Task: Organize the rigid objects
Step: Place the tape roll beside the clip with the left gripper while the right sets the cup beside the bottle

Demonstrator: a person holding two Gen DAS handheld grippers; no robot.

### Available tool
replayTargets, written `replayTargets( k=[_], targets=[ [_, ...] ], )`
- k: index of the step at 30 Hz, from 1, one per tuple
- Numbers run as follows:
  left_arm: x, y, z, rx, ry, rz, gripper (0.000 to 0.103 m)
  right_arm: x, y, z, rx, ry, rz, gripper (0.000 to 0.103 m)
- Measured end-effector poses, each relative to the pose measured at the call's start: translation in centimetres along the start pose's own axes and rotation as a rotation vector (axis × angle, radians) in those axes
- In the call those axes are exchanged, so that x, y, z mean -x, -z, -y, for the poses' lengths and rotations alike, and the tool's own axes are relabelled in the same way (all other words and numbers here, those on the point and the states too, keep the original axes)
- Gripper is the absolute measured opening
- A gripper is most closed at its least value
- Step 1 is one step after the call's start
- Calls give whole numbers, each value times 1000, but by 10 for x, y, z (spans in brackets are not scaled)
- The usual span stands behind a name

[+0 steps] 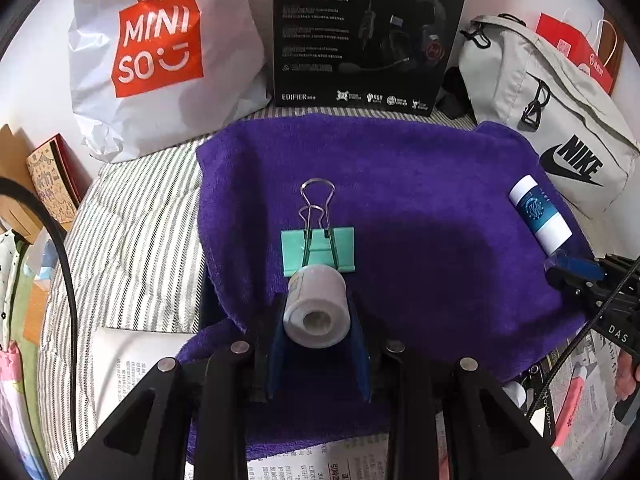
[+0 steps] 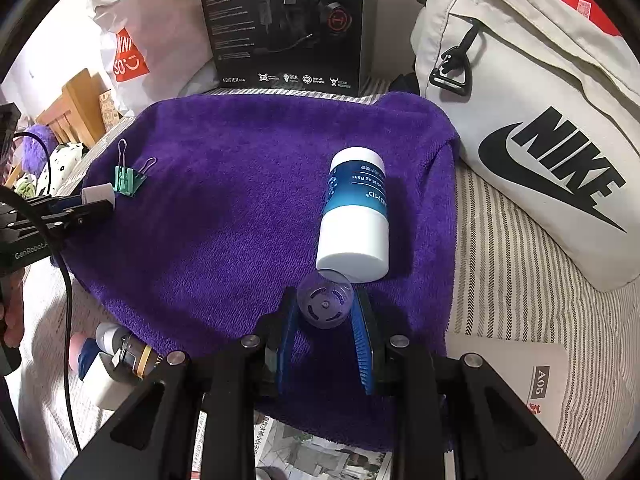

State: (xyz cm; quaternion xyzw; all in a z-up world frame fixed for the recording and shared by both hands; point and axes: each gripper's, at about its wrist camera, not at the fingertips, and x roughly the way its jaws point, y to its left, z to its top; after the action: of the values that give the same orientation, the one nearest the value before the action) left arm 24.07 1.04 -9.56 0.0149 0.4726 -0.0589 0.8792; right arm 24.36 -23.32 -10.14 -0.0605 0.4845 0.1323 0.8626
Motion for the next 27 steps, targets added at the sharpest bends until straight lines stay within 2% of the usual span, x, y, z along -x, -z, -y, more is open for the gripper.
replayTargets(
  k=[7, 9, 13, 18, 20, 23, 25, 27],
  targets=[
    [-4, 1, 3, -7, -11, -6, 28, 2, -1, 1, 0, -15, -18, 29],
    [-4, 1, 4, -11, -16, -5, 28, 4, -1, 1, 0, -18, -19, 32],
    [-5, 2, 5, -16, -26, -6, 28, 12, 0, 0, 8, -4, -6, 50],
    [-2, 4, 5, -15, -35, -22, 30, 22, 3, 2, 0, -2, 5, 51],
    [0, 6, 5, -10, -35, -26, 33, 27, 4, 5, -6, 10, 15, 54],
    [7, 8, 2, 15, -40, -24, 44, 34, 8, 9, -32, -8, 24, 54],
    [12, 10, 2, 24, -27, -20, 55, 39, 10, 8, -31, -4, 31, 54],
    [18, 12, 6, 13, -25, -8, 59, 43, 13, 6, -33, 2, 37, 54]
  ],
)
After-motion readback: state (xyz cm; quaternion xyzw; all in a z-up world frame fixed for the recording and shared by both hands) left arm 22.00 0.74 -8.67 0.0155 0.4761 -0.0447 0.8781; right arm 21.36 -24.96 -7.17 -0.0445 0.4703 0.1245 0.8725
